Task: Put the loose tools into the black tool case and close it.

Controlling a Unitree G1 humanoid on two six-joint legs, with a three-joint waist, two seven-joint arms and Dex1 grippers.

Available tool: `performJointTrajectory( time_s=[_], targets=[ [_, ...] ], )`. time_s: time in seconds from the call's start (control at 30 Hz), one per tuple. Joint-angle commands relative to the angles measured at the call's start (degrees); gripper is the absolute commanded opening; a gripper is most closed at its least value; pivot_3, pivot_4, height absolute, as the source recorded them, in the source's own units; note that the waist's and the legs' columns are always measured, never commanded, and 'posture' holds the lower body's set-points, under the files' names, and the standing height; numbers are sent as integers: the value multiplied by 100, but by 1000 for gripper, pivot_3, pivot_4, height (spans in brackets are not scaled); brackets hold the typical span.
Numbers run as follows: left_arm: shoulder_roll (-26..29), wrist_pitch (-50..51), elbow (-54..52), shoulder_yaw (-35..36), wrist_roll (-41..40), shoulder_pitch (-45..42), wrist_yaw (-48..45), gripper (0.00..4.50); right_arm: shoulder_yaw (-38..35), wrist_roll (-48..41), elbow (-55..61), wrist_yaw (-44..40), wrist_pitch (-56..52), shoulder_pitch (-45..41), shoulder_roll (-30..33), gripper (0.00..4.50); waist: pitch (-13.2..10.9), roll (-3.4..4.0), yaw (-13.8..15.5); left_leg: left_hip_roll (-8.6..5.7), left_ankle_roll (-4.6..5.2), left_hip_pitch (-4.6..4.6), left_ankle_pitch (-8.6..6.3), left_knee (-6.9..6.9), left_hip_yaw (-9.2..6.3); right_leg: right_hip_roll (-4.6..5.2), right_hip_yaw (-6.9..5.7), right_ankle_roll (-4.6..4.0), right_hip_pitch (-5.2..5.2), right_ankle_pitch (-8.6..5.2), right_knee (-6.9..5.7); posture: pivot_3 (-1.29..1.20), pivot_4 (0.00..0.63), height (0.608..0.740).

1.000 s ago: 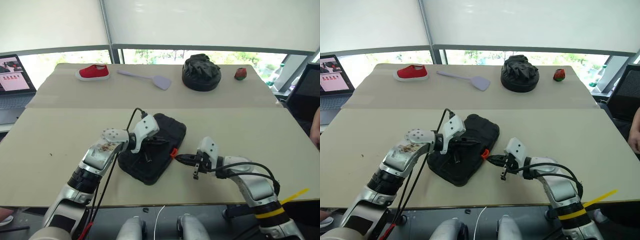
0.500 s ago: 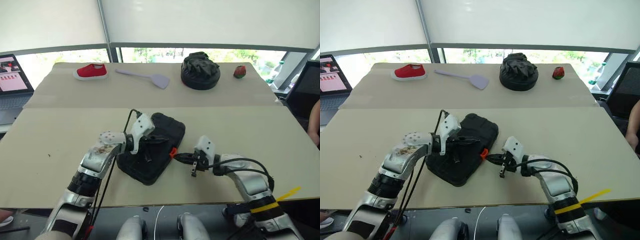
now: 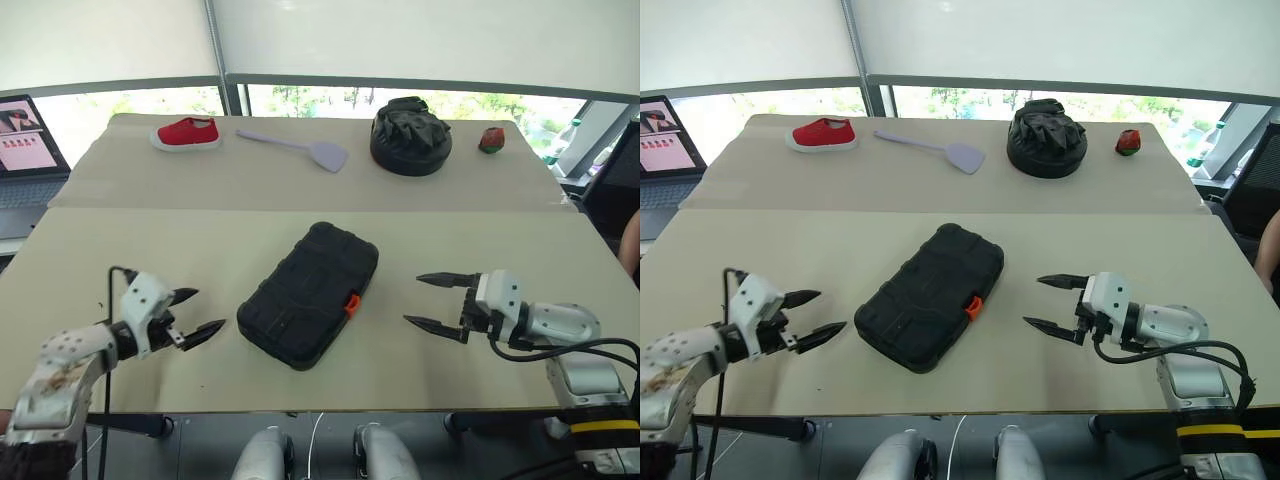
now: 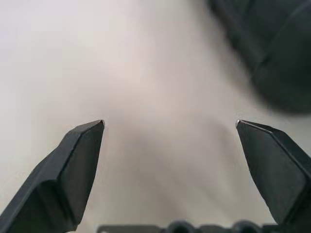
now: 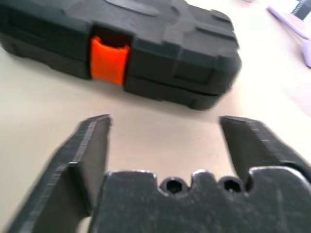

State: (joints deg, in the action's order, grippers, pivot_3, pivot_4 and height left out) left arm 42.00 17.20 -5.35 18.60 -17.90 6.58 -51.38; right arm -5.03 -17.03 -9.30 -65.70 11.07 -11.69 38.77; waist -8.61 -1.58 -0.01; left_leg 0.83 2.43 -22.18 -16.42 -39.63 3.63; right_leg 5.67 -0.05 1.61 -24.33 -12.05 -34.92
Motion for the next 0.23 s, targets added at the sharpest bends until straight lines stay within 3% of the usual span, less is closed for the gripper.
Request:
performJointTrajectory(
  time_s=[0.03,0.23],
  targets=[
    [-92,-186,-97,374,-9,218,311,4500,-223,13,-470,-43,505,-119,104,4463,-2,2,8,0,-1,1,1,0,0,2,-1,0,0,0,-1,0,150,740],
    [-387,-314,-341,468,-87,415,616,4500,-162,132,-789,119,786,-272,81,4463,-4,4,22,-1,-6,3,2,1,-1,50,-11,0,1,3,-8,0,150,740]
  ],
)
